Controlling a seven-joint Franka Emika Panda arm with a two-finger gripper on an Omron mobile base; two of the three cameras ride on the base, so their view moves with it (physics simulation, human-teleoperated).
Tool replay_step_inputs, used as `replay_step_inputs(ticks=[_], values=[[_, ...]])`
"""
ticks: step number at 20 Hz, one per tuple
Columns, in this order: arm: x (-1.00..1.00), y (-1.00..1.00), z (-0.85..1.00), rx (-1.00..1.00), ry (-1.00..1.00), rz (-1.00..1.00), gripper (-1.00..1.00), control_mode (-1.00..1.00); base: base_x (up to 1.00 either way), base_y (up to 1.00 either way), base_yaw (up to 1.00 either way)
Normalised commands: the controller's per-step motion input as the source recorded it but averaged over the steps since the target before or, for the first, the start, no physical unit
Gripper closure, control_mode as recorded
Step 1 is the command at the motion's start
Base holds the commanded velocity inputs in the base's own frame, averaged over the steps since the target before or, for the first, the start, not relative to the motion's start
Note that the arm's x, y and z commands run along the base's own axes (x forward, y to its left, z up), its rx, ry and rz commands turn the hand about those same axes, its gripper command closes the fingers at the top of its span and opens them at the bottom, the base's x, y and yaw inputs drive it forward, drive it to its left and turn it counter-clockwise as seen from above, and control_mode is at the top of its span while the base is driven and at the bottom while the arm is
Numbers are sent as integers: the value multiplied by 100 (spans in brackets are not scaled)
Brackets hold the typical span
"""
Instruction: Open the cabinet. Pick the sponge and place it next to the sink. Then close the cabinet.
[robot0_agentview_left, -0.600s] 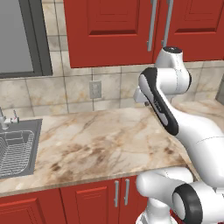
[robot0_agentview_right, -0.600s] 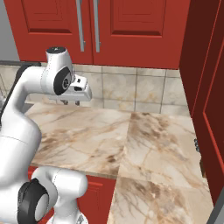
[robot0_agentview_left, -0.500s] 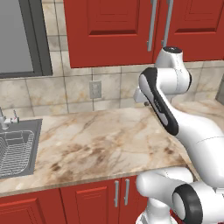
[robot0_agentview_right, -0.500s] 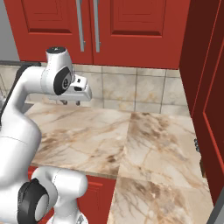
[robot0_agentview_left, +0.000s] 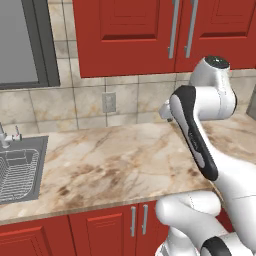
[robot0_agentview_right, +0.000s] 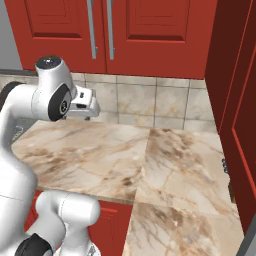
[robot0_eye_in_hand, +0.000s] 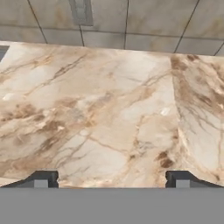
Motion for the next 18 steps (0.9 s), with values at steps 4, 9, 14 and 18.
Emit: replay_step_inputs(ticks=[4,9,14,18], values=[[-49,0,64,0,-36,-2,-100,-100,0,0,0],[-21,1,71,0,-29,-5,-100,-100,0,0,0],[-3,0,75,0,-17,-8,-100,-100,0,0,0],[3,4,67,0,-3,-11,-100,-100,0,0,0]])
